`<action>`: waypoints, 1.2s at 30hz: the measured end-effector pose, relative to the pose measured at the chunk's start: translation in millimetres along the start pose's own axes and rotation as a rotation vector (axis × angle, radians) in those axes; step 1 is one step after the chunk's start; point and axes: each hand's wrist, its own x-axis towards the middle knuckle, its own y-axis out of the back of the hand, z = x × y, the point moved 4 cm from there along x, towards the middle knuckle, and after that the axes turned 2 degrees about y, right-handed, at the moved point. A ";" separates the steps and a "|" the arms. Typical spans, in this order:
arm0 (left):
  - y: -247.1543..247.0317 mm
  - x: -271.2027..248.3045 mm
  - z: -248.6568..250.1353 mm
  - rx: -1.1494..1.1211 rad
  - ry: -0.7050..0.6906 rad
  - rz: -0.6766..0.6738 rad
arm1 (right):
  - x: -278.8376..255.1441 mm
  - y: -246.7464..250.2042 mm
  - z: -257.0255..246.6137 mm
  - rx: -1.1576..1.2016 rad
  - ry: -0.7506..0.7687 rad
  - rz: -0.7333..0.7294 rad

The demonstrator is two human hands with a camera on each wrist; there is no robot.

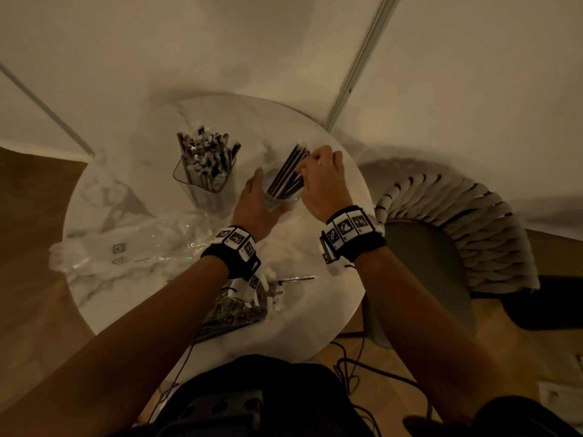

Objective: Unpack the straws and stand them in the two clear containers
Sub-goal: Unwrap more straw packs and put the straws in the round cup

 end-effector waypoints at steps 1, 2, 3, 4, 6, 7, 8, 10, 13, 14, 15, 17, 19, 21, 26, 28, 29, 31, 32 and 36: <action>0.5 -0.3 -0.6 0.002 -0.007 0.002 | -0.1 -2.8 0.8 -0.018 -0.016 0.057; 1.4 -0.7 -0.8 0.002 -0.015 0.006 | -0.1 -4.0 0.3 -0.023 -0.018 0.106; 2.1 -1.1 -0.9 0.002 -0.023 0.012 | 0.4 -4.3 -0.7 -0.013 -0.015 0.138; 2.7 -1.4 -0.9 0.001 -0.029 0.013 | 1.8 -5.4 -0.4 0.009 -0.013 0.150; 3.1 -2.0 -0.5 0.001 -0.029 0.005 | 3.9 -9.5 -0.7 0.080 0.003 0.103; 3.7 -2.0 -0.6 0.001 -0.026 0.001 | 3.9 -13.3 -1.0 0.124 0.021 0.058; 3.5 -1.1 -1.4 0.000 -0.021 -0.005 | 3.4 -17.3 -1.0 0.170 0.037 0.017; 3.4 -1.0 -1.3 0.001 -0.020 -0.020 | 1.6 -23.2 1.2 0.263 0.044 -0.044; 2.0 0.1 -3.2 0.001 -0.012 -0.033 | 0.7 -23.6 6.9 0.339 -0.031 -0.074; 1.7 0.6 -4.3 0.002 -0.004 -0.041 | 0.5 -20.2 8.1 0.375 -0.060 -0.063; 2.3 0.4 -3.0 0.004 -0.010 -0.040 | 0.4 -17.1 9.7 0.421 -0.086 -0.036; 2.8 0.0 -2.1 0.009 -0.001 -0.057 | -2.5 -9.8 12.8 0.527 -0.138 0.041; 3.5 -2.7 -2.0 -0.028 0.015 -0.059 | -11.1 -4.9 17.2 0.634 -0.222 0.121; 2.8 -8.2 -5.5 -0.073 0.044 -0.082 | -25.4 -0.9 24.6 0.695 -0.311 0.212; -4.1 -25.7 -57.6 0.060 0.095 -0.084 | -81.3 -32.1 48.5 0.518 -0.377 0.179; -5.2 -40.1 -74.8 0.140 0.033 -0.106 | -110.0 -61.8 55.6 0.385 -0.362 -0.009; -5.5 -46.8 -84.7 0.178 0.014 -0.130 | -123.8 -76.5 56.7 0.317 -0.336 -0.131; -4.8 -61.6 -100.2 0.284 0.049 -0.240 | -149.9 -98.5 53.0 0.198 -0.309 -0.380; -5.2 -67.8 -106.7 0.366 0.070 -0.305 | -160.8 -105.9 50.2 0.139 -0.297 -0.460; -7.8 -85.9 -118.5 0.648 0.040 -0.467 | -183.6 -119.4 41.7 -0.061 -0.224 -0.549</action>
